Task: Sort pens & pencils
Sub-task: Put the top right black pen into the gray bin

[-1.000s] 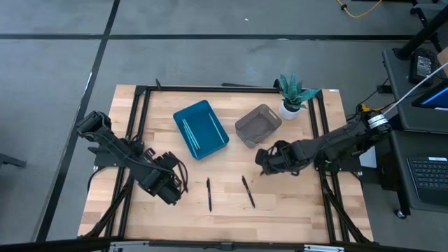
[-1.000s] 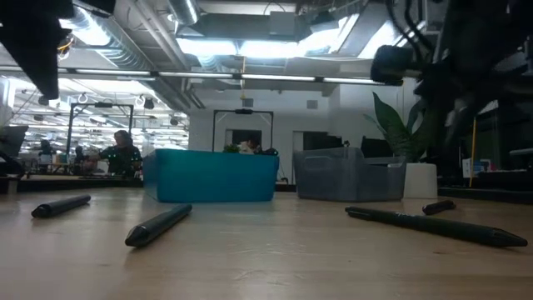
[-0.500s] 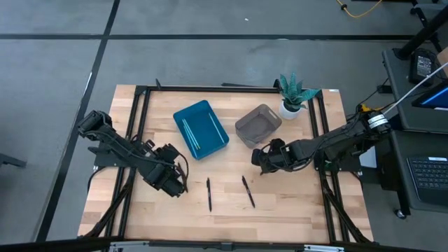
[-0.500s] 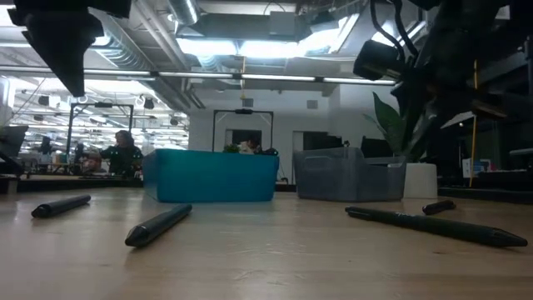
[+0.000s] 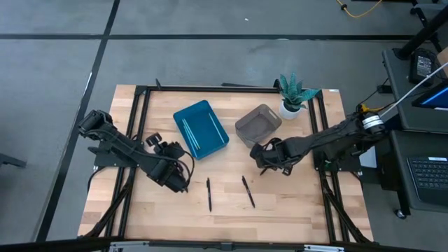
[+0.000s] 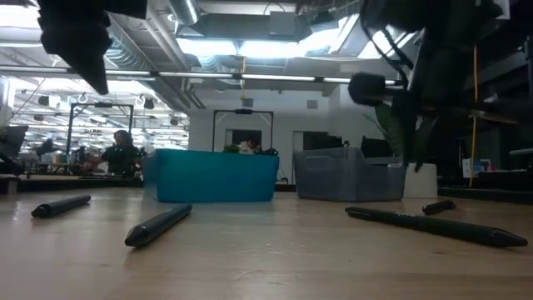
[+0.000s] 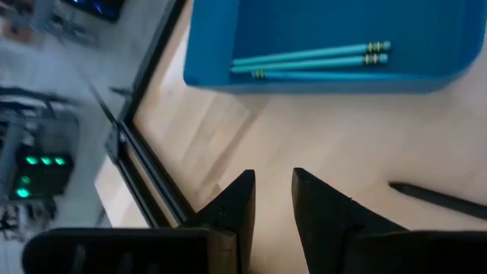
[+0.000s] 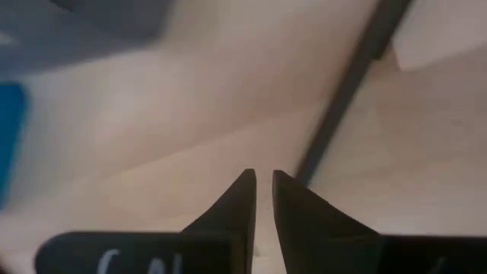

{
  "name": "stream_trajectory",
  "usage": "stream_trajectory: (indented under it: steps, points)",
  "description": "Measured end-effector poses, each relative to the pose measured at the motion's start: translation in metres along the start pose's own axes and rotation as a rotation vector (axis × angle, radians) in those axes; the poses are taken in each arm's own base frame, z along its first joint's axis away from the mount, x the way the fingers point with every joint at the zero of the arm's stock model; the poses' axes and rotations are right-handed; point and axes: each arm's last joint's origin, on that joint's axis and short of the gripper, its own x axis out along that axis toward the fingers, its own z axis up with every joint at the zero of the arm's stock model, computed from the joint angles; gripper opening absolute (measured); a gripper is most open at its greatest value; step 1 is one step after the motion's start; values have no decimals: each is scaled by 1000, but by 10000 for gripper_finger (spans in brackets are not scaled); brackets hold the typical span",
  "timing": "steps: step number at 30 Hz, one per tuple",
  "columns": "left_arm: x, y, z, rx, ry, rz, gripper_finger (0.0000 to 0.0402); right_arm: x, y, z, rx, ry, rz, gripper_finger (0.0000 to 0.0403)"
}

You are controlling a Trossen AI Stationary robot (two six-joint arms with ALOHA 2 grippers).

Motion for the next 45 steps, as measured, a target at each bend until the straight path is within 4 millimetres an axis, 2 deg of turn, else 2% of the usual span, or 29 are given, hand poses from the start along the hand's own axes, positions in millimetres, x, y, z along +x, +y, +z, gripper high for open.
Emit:
stream_trajectory:
  steps: [5, 14, 30, 37, 45]
  points:
    - [2, 1, 4, 32, -53, 27, 82, 10, 0, -1, 24, 59, -96, 48]
    - [2, 3, 6, 70, -114, 58, 82, 9, -3, 1, 42, 76, -150, 50]
    - [8, 6, 13, 45, -122, 89, 82, 11, -2, 15, 87, 37, -219, 106]
    - [8, 7, 14, 45, -149, 101, 82, 10, -4, 19, 94, 14, -248, 114]
    - [8, 7, 15, 64, -167, 110, 82, 30, 1, 20, 117, -5, -268, 114]
